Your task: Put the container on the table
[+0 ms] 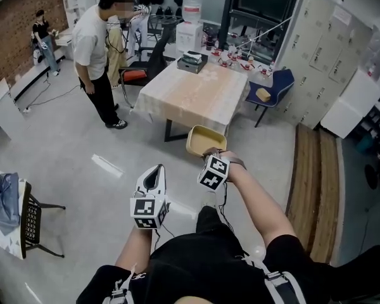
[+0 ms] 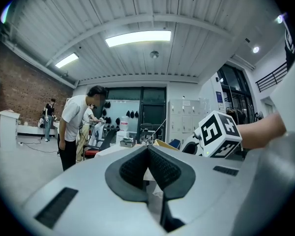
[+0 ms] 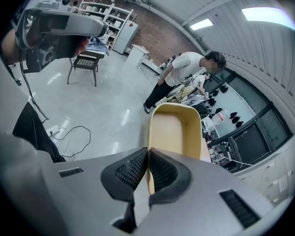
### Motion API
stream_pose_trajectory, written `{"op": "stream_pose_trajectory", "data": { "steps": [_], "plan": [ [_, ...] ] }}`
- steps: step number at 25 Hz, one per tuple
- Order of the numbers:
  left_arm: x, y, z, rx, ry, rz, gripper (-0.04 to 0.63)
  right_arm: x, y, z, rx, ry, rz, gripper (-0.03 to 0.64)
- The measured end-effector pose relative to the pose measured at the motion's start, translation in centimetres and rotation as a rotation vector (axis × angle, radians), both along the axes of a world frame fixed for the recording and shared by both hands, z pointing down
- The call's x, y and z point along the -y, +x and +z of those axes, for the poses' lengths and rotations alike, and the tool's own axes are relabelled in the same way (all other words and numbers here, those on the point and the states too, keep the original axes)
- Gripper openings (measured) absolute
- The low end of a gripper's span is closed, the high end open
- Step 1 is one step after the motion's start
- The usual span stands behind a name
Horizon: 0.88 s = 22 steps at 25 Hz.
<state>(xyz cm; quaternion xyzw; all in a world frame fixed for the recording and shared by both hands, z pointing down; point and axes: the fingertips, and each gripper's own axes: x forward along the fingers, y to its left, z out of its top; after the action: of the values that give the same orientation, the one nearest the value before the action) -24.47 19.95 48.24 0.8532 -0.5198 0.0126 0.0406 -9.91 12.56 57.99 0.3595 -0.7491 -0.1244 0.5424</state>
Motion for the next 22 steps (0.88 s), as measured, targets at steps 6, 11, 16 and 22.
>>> {"op": "stream_pose_trajectory", "data": {
  "steps": [6, 11, 16, 22],
  "plan": [
    [5.3, 1.2, 1.1, 0.019, 0.003, 0.001, 0.012, 5.6, 1.0, 0.5, 0.018, 0.009, 0.0, 0.029],
    [13.5, 4.2, 2.4, 0.036, -0.001, 0.002, 0.012, 13.9, 4.2, 2.0, 0.028, 0.009, 0.011, 0.029],
    [25.0, 9.2, 1.9, 0.055, -0.011, 0.003, 0.012, 25.1, 8.7, 2.2, 0.039, -0.017, 0.006, 0.029],
    [39.6, 16.6, 0.2, 0.057, -0.015, 0.005, 0.012, 39.3, 15.6, 1.5, 0.026, -0.034, -0.006, 0.029]
  ]
}}
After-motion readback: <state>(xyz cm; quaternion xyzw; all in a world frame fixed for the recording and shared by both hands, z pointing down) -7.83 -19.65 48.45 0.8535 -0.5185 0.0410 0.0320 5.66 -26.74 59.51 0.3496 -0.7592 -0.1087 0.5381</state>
